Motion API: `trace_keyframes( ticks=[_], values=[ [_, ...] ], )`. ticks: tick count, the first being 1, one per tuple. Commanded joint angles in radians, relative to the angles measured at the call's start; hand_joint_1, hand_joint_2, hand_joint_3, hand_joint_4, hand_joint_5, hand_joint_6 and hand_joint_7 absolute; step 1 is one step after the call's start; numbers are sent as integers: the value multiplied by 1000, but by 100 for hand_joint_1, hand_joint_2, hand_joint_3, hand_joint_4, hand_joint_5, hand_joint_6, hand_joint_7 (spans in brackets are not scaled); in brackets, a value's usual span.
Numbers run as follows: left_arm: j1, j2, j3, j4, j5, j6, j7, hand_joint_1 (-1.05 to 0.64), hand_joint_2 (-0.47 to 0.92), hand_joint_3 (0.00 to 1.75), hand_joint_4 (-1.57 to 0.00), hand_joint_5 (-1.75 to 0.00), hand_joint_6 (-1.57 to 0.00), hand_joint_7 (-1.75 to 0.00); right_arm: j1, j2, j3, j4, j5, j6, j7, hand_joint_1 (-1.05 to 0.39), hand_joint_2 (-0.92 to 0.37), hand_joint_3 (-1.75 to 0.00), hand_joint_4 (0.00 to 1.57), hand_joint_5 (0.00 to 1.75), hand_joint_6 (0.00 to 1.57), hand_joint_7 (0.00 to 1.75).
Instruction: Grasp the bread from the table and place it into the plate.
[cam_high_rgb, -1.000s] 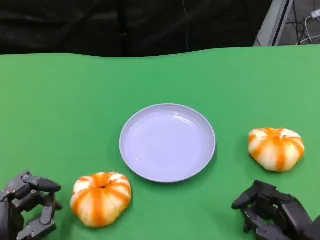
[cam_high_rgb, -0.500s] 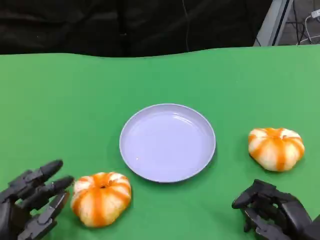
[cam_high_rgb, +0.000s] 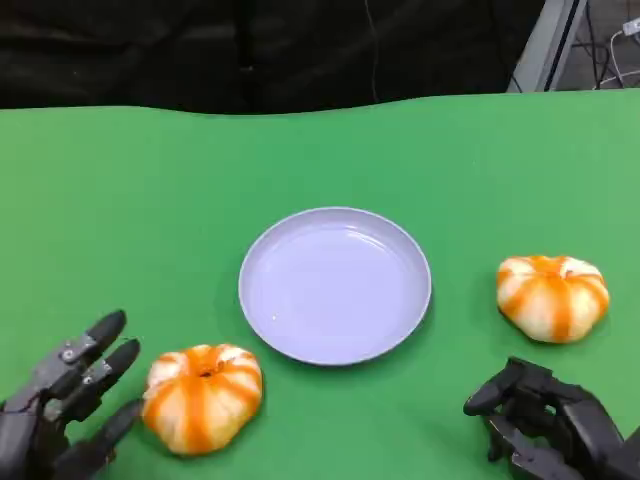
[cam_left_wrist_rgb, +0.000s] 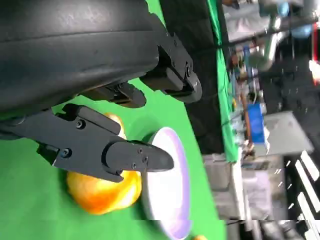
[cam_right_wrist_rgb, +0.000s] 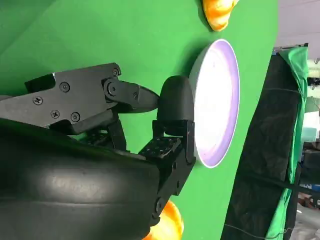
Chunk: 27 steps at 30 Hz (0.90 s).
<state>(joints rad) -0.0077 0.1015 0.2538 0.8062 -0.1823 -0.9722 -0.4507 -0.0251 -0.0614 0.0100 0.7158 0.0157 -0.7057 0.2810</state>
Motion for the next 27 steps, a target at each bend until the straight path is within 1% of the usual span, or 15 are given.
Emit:
trace_keyframes(
  ticks=[1, 2, 5, 8, 14, 20, 23, 27],
  values=[
    [19, 69, -26, -34, 209, -64, 139, -76, 92, 29, -46, 0, -46, 0, -5, -13, -8, 10, 3, -6, -4, -26, -92, -47, 59, 175, 69, 118],
    [22, 79, -33, -44, 252, -68, 168, -80, 92, 32, -44, 0, -45, 0, -7, -13, -8, 13, 3, -7, -4, -26, -92, -47, 59, 175, 69, 117],
    [44, 116, -63, -122, 378, -33, 242, -85, 92, 39, -40, -1, -42, 0, -9, -15, -6, 13, -5, -6, -11, -27, -92, -47, 59, 175, 69, 117],
    [79, 153, -94, -252, 512, 63, 303, -89, 92, 44, -39, 0, -42, -1, -13, -15, -5, 20, -8, -10, -14, -26, -92, -47, 60, 175, 69, 117],
    [122, 186, -159, -468, 692, 267, 383, -95, 92, 44, -38, 0, -44, -1, -22, -14, -2, 36, -13, -15, -21, -26, -92, -47, 60, 175, 69, 118],
    [108, 211, -257, -599, 826, 471, 380, -103, 92, 46, -33, 0, -42, 0, -26, -9, -1, 42, -12, -19, -22, -25, -92, -47, 61, 175, 69, 119],
    [96, 220, -305, -633, 867, 553, 373, -105, 92, 47, -30, 0, -41, 0, -24, -9, 1, 33, -12, -10, -25, -25, -92, -48, 60, 175, 69, 119],
    [57, 223, -383, -648, 927, 679, 350, -105, 92, 48, -29, 0, -41, 0, -27, -8, -1, 41, -9, -21, -24, -26, -92, -48, 62, 175, 69, 120]
  ],
)
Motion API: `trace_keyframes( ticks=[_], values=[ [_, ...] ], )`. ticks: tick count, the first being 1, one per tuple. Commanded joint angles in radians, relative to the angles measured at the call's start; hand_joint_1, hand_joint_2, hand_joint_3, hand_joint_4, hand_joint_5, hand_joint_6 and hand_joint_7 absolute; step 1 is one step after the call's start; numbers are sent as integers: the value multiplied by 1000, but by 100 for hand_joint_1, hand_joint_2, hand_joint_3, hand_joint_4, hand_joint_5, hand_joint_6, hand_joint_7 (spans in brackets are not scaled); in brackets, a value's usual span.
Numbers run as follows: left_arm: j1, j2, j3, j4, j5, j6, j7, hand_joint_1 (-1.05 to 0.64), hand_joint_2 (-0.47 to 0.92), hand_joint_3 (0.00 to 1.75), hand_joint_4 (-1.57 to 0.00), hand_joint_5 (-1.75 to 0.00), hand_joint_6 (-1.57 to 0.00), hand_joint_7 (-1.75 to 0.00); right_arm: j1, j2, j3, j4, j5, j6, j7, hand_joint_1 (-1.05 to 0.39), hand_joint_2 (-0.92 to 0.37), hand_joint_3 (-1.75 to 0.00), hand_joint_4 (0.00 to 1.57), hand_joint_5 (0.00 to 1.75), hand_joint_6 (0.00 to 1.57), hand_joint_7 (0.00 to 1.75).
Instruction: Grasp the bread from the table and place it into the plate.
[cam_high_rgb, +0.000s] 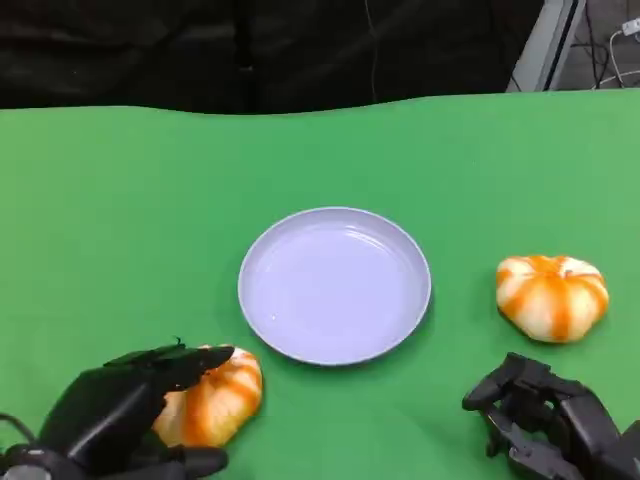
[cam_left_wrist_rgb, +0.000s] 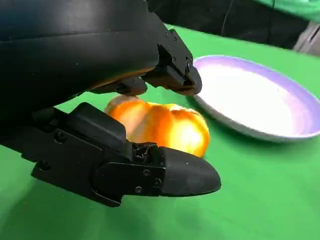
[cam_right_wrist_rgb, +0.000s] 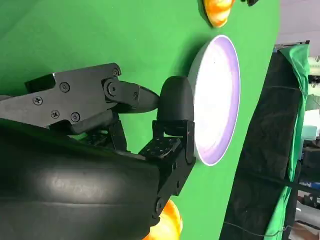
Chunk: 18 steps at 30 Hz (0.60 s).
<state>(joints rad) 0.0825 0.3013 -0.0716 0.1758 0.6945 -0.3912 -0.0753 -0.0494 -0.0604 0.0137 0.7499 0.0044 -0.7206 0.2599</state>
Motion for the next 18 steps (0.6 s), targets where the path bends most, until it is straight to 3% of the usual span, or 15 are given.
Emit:
trace_keyframes(
  ticks=[1, 10, 18],
  values=[
    [-41, 25, -75, -21, 59, 126, -35, -105, 92, 48, -29, 0, -41, 0, -1, -8, -5, 6, 4, -4, -2, -26, -92, -48, 62, 175, 69, 120],
    [-58, 47, -160, -12, 50, 248, -59, -99, 92, 45, -38, -3, -44, -1, 11, -10, -3, -14, -3, -3, -7, -27, -92, -47, 61, 175, 68, 119],
    [-61, 63, -190, -11, 4, 282, -67, -38, 92, 8, -45, -1, -46, 0, 11, -12, -4, -17, -2, -1, -7, -27, -92, -47, 60, 175, 69, 119]
  ],
)
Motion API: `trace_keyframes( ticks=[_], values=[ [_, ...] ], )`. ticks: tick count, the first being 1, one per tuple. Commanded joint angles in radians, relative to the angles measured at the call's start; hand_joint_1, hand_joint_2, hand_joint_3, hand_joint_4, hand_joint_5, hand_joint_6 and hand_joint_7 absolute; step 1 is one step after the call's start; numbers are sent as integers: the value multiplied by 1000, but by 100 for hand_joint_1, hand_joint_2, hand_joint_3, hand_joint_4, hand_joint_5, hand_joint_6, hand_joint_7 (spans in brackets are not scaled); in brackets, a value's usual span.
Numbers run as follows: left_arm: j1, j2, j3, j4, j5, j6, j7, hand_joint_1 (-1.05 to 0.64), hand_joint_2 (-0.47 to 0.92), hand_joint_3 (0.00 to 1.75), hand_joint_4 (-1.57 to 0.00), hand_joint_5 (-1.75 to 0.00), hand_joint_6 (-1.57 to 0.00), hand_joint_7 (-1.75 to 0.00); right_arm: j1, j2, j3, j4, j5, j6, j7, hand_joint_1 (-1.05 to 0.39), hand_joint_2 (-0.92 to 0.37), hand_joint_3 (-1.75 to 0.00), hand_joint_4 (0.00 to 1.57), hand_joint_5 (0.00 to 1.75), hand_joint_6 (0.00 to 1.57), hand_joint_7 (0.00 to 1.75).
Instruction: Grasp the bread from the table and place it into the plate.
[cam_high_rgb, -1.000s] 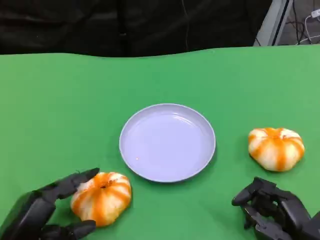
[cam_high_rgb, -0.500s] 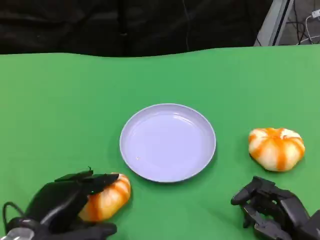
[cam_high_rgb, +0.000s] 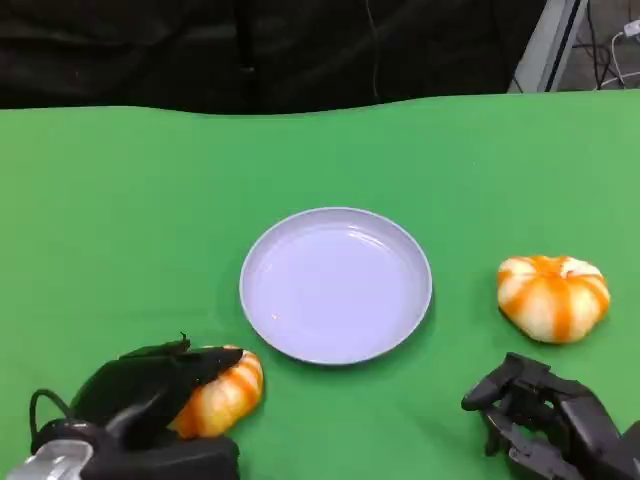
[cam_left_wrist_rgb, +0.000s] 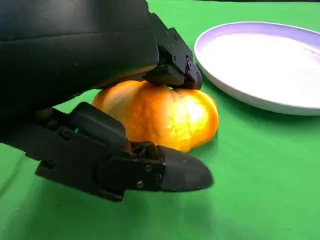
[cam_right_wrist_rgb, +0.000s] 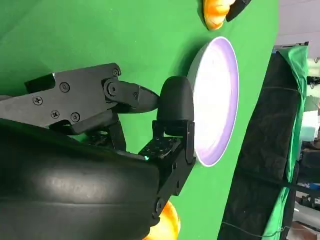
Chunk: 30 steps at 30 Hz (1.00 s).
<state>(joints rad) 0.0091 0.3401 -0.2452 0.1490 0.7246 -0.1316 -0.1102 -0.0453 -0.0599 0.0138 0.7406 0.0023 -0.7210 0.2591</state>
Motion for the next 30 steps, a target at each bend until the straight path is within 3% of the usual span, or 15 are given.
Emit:
trace_keyframes(
  ticks=[1, 7, 19, 23, 25, 29, 30],
  values=[
    [16, 27, -17, 11, -36, 22, -36, -28, 92, 7, -45, -1, -47, 0, 7, -12, -5, -8, 1, 0, -5, -27, -92, -47, 60, 175, 69, 119],
    [28, 44, -26, -16, -77, 41, -53, -11, 92, 13, -46, -1, -44, 0, 10, -13, -4, -16, -1, 6, -6, -26, -92, -48, 60, 175, 68, 118],
    [32, 38, -41, -12, -56, 62, 42, -3, 92, 18, -53, -3, -52, -4, 9, -11, -6, -12, 6, 5, 0, -26, -92, -47, 60, 175, 69, 117],
    [23, 14, -43, 34, -21, 69, 168, -2, 91, 7, -113, -7, -100, -6, 8, -11, -6, -12, 4, 7, -1, -26, -92, -47, 60, 175, 69, 117],
    [22, 2, -44, 49, -8, 82, 208, -3, 91, 2, -130, -5, -118, -5, 9, -11, -6, -14, 3, 8, -4, -27, -92, -47, 60, 175, 70, 117],
    [19, -1, -48, 58, -4, 84, 228, -3, 92, 0, -136, -3, -125, -3, 9, -11, -6, -14, 2, 8, -5, -27, -92, -47, 60, 175, 70, 117],
    [18, -14, -40, 83, 0, 59, 304, -3, 92, 0, -136, -3, -125, -3, 9, -10, -6, -14, 4, 8, -3, -27, -92, -47, 60, 175, 70, 117]
  ],
)
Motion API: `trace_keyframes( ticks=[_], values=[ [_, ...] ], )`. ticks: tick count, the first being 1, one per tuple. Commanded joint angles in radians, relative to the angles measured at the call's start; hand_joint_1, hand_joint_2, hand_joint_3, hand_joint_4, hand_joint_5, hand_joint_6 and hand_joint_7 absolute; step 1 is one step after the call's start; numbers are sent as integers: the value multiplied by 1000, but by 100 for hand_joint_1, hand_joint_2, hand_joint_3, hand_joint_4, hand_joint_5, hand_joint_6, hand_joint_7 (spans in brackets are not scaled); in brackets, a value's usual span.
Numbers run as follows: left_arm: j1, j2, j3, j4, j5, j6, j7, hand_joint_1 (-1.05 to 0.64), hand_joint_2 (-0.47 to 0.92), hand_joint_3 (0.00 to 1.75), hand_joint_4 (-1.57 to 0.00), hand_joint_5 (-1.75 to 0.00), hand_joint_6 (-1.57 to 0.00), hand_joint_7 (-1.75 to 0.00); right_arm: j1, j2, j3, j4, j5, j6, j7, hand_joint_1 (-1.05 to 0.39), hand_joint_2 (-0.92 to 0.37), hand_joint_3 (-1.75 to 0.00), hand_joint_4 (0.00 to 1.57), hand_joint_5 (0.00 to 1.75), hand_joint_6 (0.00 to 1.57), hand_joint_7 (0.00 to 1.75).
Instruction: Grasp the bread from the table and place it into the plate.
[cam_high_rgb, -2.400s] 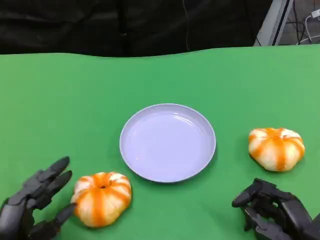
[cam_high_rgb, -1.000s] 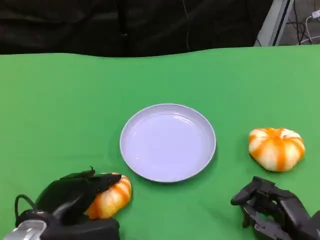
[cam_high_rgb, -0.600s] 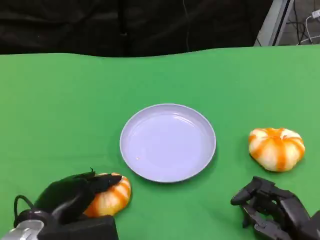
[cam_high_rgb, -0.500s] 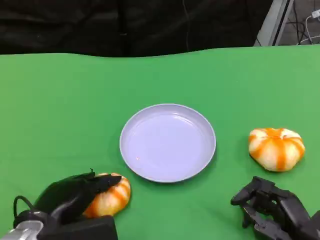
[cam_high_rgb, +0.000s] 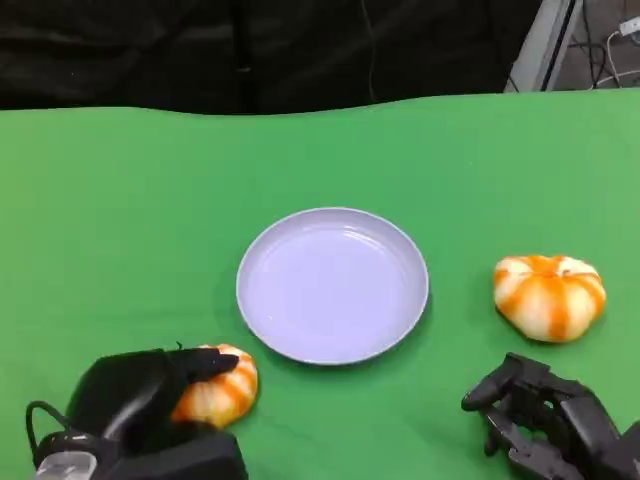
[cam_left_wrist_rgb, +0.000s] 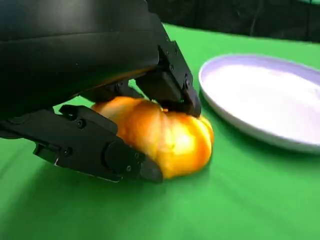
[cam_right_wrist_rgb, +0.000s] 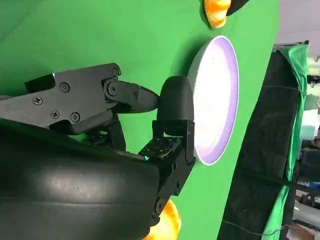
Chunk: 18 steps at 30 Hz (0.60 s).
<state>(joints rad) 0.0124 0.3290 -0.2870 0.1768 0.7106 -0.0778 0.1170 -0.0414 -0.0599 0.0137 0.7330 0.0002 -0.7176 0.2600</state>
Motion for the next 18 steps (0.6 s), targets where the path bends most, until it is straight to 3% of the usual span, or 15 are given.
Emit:
trace_keyframes(
  ticks=[1, 2, 3, 4, 5, 7, 10, 13, 18],
  values=[
    [13, -13, 9, 75, 16, -14, 138, -8, 91, 7, -122, -67, -133, -8, 5, -9, -6, -6, 7, 5, -3, -27, -92, -47, 61, 175, 69, 117],
    [12, -21, 12, 94, 18, -32, 191, -11, 90, 12, -98, -131, -138, -12, 4, -9, -5, -6, 6, 5, -4, -27, -92, -47, 61, 175, 69, 116],
    [11, -27, 15, 108, 17, -44, 228, -12, 89, 14, -90, -152, -140, -14, 3, -9, -6, -4, 6, 2, -3, -27, -92, -47, 61, 175, 69, 116],
    [9, -29, 15, 116, 14, -51, 245, -12, 89, 16, -85, -163, -131, -34, 2, -8, -6, -2, 6, -1, -3, -26, -92, -47, 61, 175, 69, 116],
    [8, -29, 15, 121, 13, -58, 260, -13, 88, 19, -82, -170, -110, -79, 1, -8, -6, 0, 5, -2, -5, -26, -92, -47, 61, 175, 69, 116],
    [8, -30, 15, 129, 10, -74, 292, -12, 86, 22, -81, -174, -91, -118, 1, -9, -5, 0, 0, -2, -9, -27, -92, -47, 61, 175, 70, 117],
    [10, -31, 19, 129, 4, -97, 327, -12, 85, 27, -81, -174, -82, -139, 0, -7, -5, 0, 4, 2, -8, -26, -92, -47, 61, 175, 70, 117],
    [16, -29, 25, 110, -1, -107, 337, -11, 75, 48, -81, -175, -81, -140, -3, -6, -5, 3, 4, 1, -8, -26, -92, -47, 62, 175, 70, 118],
    [35, -27, 47, 45, -7, -96, 329, -12, 64, 62, -82, -175, -89, -124, -2, -8, -3, -2, -1, 7, -13, -26, -92, -47, 61, 175, 69, 119]
  ],
)
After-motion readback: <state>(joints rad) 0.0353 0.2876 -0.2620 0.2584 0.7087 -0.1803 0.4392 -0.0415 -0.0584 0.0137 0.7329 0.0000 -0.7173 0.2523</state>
